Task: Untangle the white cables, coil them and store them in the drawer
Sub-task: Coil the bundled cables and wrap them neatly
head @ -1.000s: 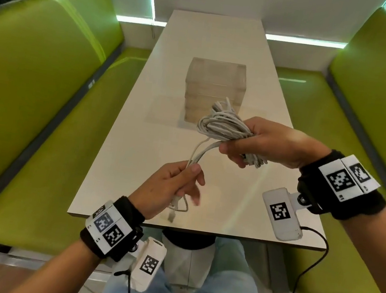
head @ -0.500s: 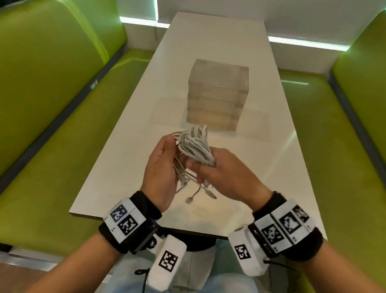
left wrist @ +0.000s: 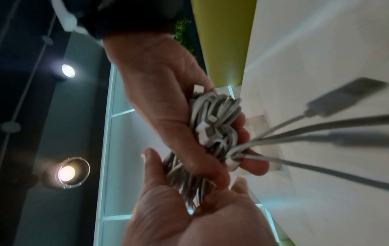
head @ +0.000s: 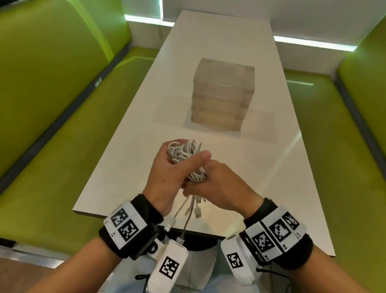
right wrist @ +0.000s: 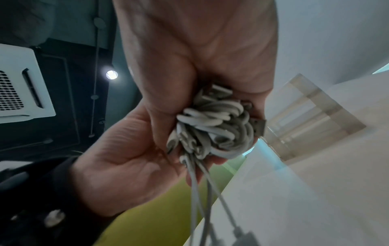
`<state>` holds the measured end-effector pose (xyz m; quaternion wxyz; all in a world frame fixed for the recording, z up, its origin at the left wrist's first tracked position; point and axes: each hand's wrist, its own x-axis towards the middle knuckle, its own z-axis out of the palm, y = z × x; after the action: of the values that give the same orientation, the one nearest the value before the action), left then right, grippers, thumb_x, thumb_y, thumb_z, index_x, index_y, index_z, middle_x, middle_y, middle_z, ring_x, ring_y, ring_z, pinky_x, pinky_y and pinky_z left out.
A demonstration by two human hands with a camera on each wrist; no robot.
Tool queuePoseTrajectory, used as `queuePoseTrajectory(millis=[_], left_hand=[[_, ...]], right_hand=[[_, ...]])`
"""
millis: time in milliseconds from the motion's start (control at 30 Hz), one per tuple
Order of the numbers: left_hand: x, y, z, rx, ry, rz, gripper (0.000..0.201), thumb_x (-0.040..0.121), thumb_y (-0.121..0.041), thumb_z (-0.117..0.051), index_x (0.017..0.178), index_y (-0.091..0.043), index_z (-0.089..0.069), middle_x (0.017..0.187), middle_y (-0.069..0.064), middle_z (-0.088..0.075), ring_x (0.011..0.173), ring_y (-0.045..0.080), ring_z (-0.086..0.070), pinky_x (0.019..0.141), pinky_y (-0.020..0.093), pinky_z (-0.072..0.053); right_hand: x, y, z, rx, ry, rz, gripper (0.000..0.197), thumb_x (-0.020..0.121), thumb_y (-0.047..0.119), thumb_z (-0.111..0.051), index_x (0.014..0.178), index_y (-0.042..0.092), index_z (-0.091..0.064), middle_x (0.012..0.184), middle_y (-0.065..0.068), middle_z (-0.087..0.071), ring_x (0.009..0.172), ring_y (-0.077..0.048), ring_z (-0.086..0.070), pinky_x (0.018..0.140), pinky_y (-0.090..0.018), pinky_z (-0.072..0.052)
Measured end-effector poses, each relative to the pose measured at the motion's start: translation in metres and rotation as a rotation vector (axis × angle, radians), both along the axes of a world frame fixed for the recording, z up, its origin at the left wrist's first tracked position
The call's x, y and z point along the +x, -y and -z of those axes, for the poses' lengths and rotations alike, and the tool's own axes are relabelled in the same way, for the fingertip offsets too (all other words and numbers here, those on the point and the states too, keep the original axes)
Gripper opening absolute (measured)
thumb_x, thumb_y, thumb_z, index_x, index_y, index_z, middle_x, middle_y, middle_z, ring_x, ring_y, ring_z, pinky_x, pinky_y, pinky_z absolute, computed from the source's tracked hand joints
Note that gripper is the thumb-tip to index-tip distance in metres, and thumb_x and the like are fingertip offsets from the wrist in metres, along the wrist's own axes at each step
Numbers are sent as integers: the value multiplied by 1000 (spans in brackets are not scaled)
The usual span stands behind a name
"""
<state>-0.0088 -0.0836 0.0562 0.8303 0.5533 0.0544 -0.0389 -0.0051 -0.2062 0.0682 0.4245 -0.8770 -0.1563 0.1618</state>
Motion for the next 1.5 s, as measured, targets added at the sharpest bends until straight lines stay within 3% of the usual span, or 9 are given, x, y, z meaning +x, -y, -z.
queuePoseTrajectory(millis=[233, 467, 600, 833, 933, 1033, 1200, 1367, 1500], left_hand=[[1, -8, -8, -84, 40, 14, 11, 81, 0, -66, 89, -7, -60, 69, 12, -66, 76, 26, -70, 62, 32, -56], [-5, -10, -10, -77, 76, 129, 19, 74, -14, -75, 82, -10, -59, 68, 7, -66, 77, 27, -69, 61, 34, -56], [-6, -10, -9, 6, 122, 151, 21, 72, -15, -76, 84, -12, -59, 77, 13, -68, 86, 34, -68, 73, 41, -57], [-11, -14, 7, 61, 85, 312, 109, 52, -38, -90, 141, -26, -28, 123, 10, -61, 109, 19, -64, 81, 29, -54], [-25, -5, 13, 163, -27, 438, 79, 78, -9, -75, 141, -20, -29, 116, 7, -65, 103, 14, -66, 80, 24, -53], [-32, -1, 14, 258, -31, 573, 39, 91, -15, -58, 128, -14, -45, 98, 15, -71, 93, 23, -70, 75, 23, -53], [-28, -6, 7, 345, -99, 590, 29, 99, -23, -47, 109, 3, -58, 65, 0, -49, 53, 20, -64, 63, 31, -55], [-15, -22, -5, 535, -25, 737, 21, 97, -14, -50, 91, 2, -63, 62, 0, -49, 37, 11, -40, 43, 22, -38], [-13, -23, -8, 582, -38, 832, 16, 95, -5, -52, 96, 7, -61, 60, -3, -57, 39, 6, -40, 44, 24, -35]], right_hand=[[1, 1, -15, 186, -199, -172, 5, 85, 8, -60, 84, 11, -64, 73, -1, -59, 62, -6, -49, 57, -21, -40], [-8, 5, -6, 282, -209, -199, 16, 90, 10, -58, 78, 0, -59, 67, -6, -61, 62, -18, -56, 60, -34, -44], [-11, 7, -1, 285, -201, -175, 16, 91, 8, -57, 75, 9, -54, 63, -3, -54, 59, -15, -52, 57, -23, -45], [-7, 20, -6, 384, -162, -18, 8, 83, 23, -65, 85, 15, -63, 68, 1, -62, 64, -10, -58, 59, -21, -49], [-7, 20, -8, 450, -132, 78, 10, 87, 13, -64, 81, 5, -62, 69, -6, -64, 66, -15, -63, 60, -25, -49], [-5, 18, -9, 477, -80, 155, 30, 83, 19, -69, 80, -7, -55, 67, -12, -54, 62, -19, -53, 61, -27, -47], [-2, 22, -14, 426, -22, 257, 23, 84, 19, -68, 70, 1, -61, 59, -6, -60, 53, -15, -53, 50, -23, -42], [1, 39, -25, 143, -62, 10, 13, 85, 14, -67, 85, 2, -66, 66, 0, -64, 48, 1, -51, 47, -11, -39], [-3, 41, -30, -16, -95, -280, 15, 88, 13, -63, 93, 0, -68, 77, -6, -69, 61, -14, -57, 52, -12, -40]])
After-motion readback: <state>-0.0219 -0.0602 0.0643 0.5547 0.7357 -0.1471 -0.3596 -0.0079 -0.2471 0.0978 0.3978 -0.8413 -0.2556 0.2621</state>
